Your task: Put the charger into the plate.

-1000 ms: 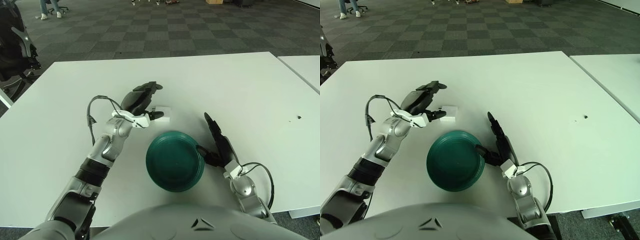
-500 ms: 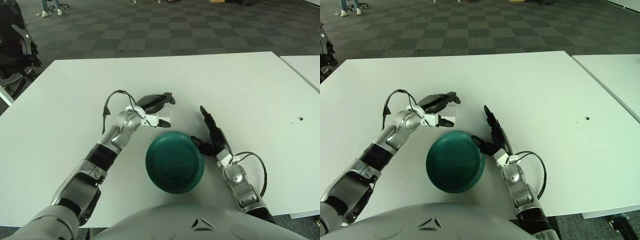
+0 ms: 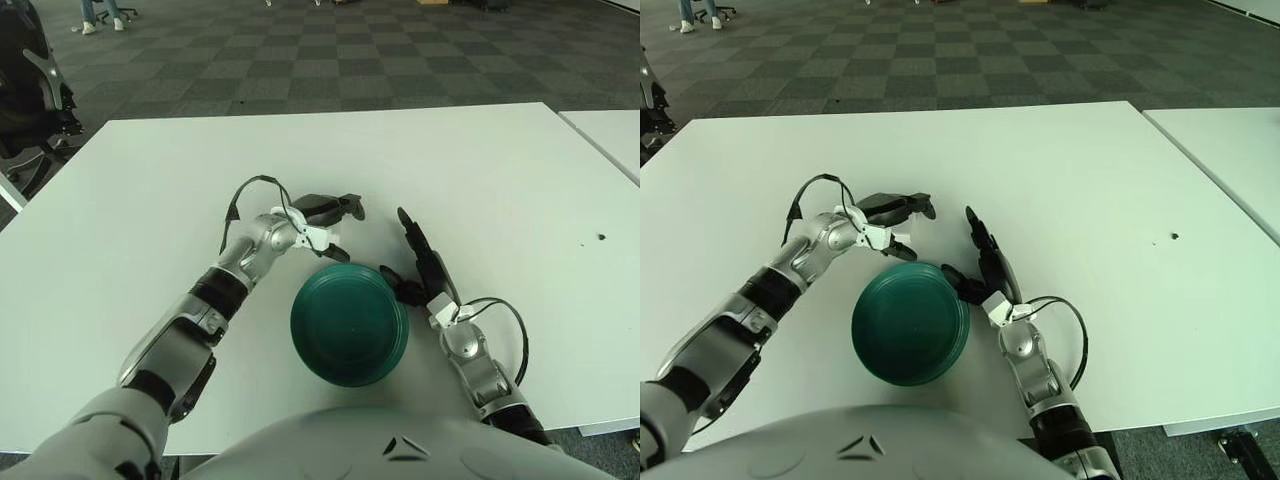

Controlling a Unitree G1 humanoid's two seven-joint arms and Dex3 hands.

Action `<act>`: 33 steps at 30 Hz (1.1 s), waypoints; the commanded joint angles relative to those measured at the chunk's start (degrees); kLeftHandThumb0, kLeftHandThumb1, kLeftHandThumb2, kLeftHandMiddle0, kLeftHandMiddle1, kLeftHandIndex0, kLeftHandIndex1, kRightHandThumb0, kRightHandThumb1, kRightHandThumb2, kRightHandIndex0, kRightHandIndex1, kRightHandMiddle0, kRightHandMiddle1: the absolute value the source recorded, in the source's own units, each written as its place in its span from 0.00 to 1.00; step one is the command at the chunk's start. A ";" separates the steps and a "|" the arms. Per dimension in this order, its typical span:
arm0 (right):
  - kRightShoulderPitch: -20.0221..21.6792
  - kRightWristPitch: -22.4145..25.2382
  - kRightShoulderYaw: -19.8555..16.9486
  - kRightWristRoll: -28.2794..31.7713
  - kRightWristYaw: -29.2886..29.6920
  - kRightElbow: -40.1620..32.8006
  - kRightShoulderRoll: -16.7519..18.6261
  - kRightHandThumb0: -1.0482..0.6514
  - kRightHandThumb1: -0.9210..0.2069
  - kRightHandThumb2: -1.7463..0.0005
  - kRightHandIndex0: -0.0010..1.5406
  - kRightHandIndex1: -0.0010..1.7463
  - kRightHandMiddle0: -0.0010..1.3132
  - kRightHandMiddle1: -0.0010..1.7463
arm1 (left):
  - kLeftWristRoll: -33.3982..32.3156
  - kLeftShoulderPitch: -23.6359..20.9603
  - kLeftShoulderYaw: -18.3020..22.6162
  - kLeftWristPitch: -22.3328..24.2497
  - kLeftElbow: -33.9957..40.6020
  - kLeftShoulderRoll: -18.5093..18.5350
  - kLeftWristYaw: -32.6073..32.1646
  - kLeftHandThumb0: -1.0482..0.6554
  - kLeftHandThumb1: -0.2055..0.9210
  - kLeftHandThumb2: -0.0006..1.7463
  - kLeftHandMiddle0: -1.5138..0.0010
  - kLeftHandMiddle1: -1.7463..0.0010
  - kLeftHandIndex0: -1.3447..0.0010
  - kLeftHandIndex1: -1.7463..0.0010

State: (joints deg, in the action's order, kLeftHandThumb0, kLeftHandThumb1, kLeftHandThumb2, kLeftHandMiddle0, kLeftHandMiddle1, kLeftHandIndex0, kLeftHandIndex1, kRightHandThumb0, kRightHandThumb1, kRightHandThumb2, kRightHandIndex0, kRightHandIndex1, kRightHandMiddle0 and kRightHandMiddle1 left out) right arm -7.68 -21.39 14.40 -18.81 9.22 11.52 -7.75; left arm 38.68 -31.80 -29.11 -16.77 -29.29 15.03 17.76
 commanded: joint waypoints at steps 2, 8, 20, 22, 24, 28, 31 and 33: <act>-5.40 -1.23 2.70 0.00 0.38 16.12 2.49 0.00 0.00 0.64 0.02 0.00 0.01 0.01 | 2.13 -6.25 -2.23 -1.90 -6.68 -0.32 -1.12 0.03 1.00 0.19 0.77 0.99 0.90 0.34; -5.21 -2.68 2.30 1.32 -0.14 16.98 3.09 0.00 0.00 0.66 0.01 0.00 0.00 0.01 | 3.78 -8.41 -3.71 -1.82 -12.14 -1.26 -3.72 0.03 1.00 0.20 0.78 1.00 0.91 0.35; -5.37 -1.20 2.21 1.91 -0.62 17.65 3.53 0.00 0.00 0.67 0.01 0.00 0.00 0.01 | 8.60 -13.64 -8.03 0.22 -28.24 -3.91 -12.42 0.04 1.00 0.20 0.81 1.00 0.92 0.36; -5.42 -0.54 2.23 1.77 -0.40 17.48 3.58 0.00 0.00 0.67 0.01 0.00 0.00 0.01 | 9.15 -14.07 -8.62 0.48 -29.02 -3.84 -13.20 0.04 1.00 0.21 0.82 1.00 0.93 0.36; -5.50 -0.14 2.27 1.62 -0.18 17.35 3.60 0.00 0.00 0.67 0.01 0.00 0.00 0.01 | 9.48 -14.37 -9.06 0.53 -29.67 -3.78 -13.92 0.04 1.00 0.21 0.83 1.00 0.94 0.36; -5.62 0.91 2.34 0.99 0.61 17.20 3.57 0.00 0.00 0.67 0.02 0.00 0.00 0.01 | 10.18 -14.61 -9.60 0.58 -30.42 -3.54 -16.16 0.04 1.00 0.22 0.84 1.00 0.95 0.36; -5.59 1.78 2.29 0.54 1.14 17.13 3.52 0.00 0.00 0.67 0.02 0.00 0.00 0.01 | 10.77 -14.63 -9.84 1.27 -31.22 -3.66 -19.09 0.05 1.00 0.22 0.85 1.00 0.97 0.37; -5.55 2.01 2.24 0.50 1.26 17.15 3.52 0.01 0.00 0.66 0.02 0.01 0.00 0.01 | 10.92 -14.70 -9.90 1.62 -31.81 -3.79 -20.31 0.05 1.00 0.21 0.85 1.00 0.97 0.37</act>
State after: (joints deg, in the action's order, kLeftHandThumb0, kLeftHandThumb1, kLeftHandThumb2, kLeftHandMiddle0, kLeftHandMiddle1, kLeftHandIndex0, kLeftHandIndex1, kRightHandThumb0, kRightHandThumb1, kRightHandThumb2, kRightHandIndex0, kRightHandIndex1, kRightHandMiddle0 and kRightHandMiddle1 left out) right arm -5.40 -22.53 14.49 -17.57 9.36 14.03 -6.91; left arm 47.29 -44.77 -37.60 -17.43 -57.24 10.33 1.73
